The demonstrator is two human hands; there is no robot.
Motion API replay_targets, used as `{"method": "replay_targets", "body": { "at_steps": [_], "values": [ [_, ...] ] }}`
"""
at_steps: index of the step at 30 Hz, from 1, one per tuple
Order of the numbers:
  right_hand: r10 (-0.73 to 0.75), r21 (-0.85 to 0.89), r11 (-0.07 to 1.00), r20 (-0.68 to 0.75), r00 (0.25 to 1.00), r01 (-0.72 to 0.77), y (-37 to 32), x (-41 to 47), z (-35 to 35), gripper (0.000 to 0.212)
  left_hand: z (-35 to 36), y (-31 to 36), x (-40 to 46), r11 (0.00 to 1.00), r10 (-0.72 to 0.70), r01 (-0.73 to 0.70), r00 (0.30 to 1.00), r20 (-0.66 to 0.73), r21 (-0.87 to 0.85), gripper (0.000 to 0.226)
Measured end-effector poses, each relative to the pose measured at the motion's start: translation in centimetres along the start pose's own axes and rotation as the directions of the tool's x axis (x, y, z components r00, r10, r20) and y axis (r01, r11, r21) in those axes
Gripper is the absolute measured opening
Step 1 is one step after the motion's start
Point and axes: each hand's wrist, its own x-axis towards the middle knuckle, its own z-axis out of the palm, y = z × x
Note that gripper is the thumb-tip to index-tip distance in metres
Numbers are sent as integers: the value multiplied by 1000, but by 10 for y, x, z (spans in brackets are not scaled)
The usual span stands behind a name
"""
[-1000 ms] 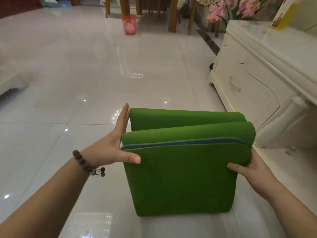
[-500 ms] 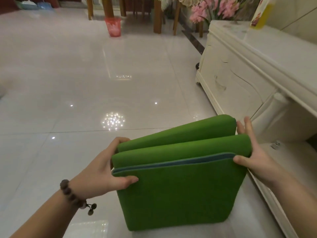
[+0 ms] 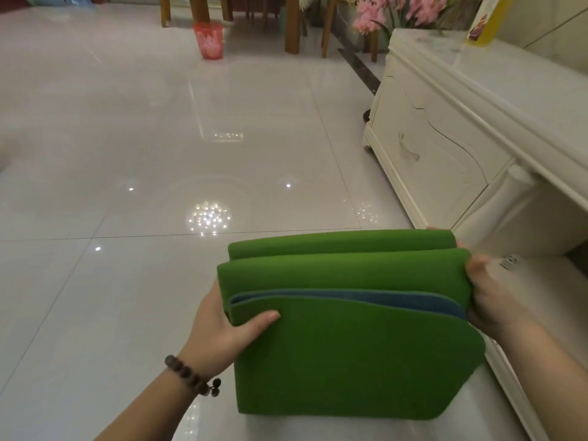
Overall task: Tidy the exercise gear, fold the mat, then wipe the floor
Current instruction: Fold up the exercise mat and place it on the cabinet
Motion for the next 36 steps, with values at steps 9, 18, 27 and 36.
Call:
{"method": "replay_targets", "body": {
  "at_steps": [9,18,27,36],
  "values": [
    [-52,-59,997,-11,999,51,-7,-31,6,129,22,39,24,987,-160,143,931,-329,-75,45],
    [126,-416,859,-392,911,-298,99,24,22,81,19,-39,44,831,-522,543,835,-173,118,68],
    [-102,-986,151,-86,991,-70,180,-17,93,68,74,-118,-44,347,-176,-192,948,265,918,70],
    [128,-993,-17,114,985,118,236,-49,123,61,75,-164,-31,307,-310,-177,910,274,935,63]
  ]
}}
